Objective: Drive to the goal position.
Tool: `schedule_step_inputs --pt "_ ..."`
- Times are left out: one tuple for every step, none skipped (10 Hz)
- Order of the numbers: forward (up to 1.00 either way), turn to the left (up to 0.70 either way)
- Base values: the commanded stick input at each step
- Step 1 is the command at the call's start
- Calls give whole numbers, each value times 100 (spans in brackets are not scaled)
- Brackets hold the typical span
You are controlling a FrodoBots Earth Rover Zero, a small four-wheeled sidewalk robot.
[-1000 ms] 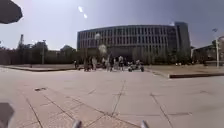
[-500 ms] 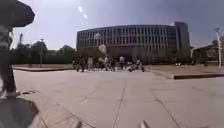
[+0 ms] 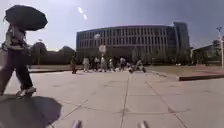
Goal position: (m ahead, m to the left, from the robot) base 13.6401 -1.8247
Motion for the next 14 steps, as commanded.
schedule_step_inputs --pt "70 2" --pt "70 2" --pt "70 2" --pt "70 2" --pt "70 2" --pt "70 2" --pt "70 2" --pt "70 2" --pt "70 0" --pt "70 0" --pt "70 -12" --pt "70 -26" --pt "70 -33" --pt "70 -26"
